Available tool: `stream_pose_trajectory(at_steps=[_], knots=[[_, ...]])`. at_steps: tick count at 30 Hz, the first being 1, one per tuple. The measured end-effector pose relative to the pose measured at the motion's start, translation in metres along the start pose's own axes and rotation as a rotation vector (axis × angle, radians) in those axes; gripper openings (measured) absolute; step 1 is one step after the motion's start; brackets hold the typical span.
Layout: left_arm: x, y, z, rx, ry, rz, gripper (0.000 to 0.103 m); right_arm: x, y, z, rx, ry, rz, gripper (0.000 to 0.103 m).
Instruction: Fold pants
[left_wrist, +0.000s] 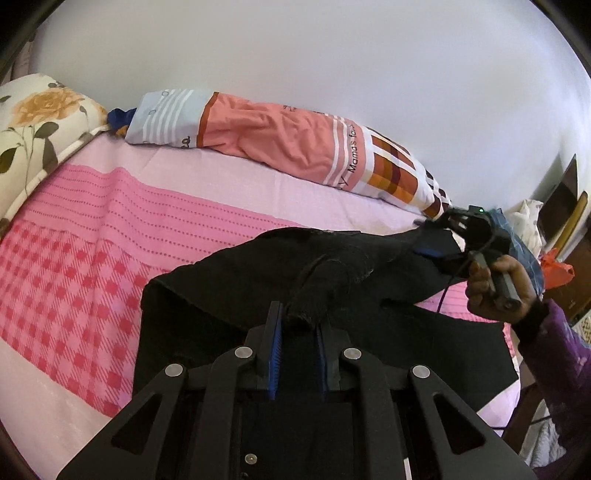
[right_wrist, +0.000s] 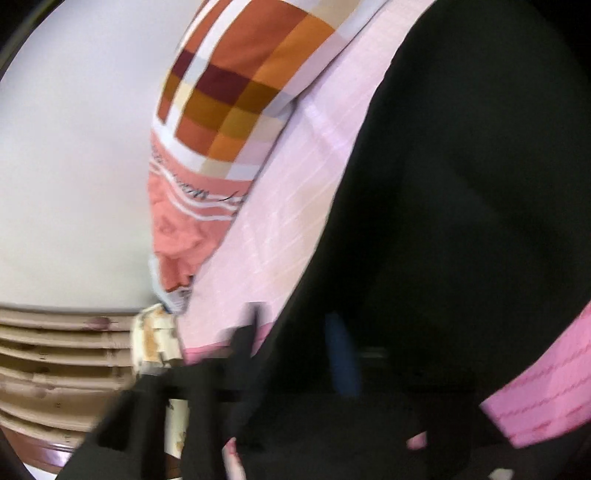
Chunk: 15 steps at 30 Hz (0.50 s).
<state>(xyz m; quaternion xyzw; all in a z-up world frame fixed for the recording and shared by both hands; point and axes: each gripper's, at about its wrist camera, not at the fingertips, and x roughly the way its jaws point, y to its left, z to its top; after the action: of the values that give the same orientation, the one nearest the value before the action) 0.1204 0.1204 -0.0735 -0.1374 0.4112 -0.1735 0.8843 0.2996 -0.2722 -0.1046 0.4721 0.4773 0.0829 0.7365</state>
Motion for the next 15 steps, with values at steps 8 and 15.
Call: stream_pose_trajectory(at_steps=[8, 15], knots=[[-0.005, 0.006, 0.004, -0.021, 0.001, 0.028, 0.016, -0.033, 0.016, -0.036, -0.131, -0.060, 0.063, 0.008], [-0.029, 0.015, -0.005, -0.057, 0.004, 0.060, 0.017, -0.098, 0.001, -0.124, -0.189, -0.076, 0.101, 0.005]])
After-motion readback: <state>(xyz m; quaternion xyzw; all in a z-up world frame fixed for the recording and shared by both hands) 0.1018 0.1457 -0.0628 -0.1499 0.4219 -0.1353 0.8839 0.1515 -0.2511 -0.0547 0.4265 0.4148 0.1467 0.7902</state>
